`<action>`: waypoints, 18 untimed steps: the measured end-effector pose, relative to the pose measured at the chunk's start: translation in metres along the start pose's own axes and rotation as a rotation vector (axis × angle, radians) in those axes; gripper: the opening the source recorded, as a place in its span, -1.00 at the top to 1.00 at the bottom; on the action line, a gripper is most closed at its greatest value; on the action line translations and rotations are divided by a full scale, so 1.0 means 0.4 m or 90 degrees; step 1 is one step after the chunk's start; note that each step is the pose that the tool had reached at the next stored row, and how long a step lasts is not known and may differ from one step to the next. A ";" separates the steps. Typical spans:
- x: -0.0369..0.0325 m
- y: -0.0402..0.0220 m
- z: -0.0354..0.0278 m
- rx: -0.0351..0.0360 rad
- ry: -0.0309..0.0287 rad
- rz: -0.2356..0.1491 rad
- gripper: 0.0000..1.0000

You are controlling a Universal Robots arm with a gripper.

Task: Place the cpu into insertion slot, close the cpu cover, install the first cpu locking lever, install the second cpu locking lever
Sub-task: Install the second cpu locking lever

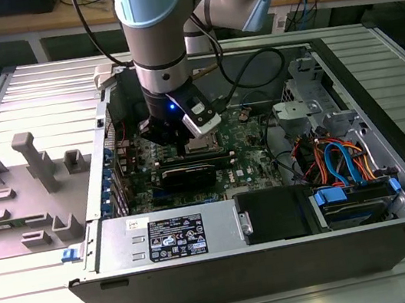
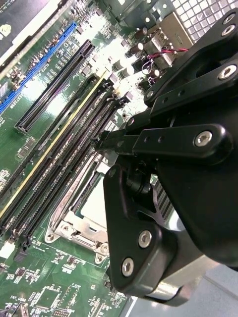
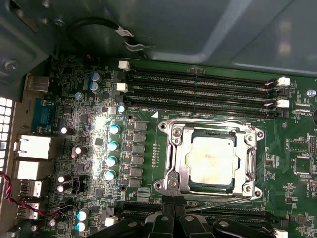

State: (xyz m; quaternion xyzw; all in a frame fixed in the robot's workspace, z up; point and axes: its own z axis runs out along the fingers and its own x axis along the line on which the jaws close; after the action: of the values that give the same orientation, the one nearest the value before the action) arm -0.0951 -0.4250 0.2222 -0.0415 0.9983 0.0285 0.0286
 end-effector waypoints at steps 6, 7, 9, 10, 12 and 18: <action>0.000 -0.002 0.001 -0.0001 0.0000 0.000 0.79; 0.000 -0.002 0.003 0.0000 0.0001 0.000 0.79; 0.000 -0.002 0.007 0.0000 0.0000 0.000 0.79; 0.001 -0.002 0.007 0.0001 0.0000 0.000 0.79; 0.001 -0.002 0.007 0.0001 0.0001 0.000 0.79; 0.001 -0.005 0.007 -0.0003 -0.0001 0.000 0.79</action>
State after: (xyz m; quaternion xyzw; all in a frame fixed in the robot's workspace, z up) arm -0.0953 -0.4267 0.2191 -0.0415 0.9983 0.0287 0.0287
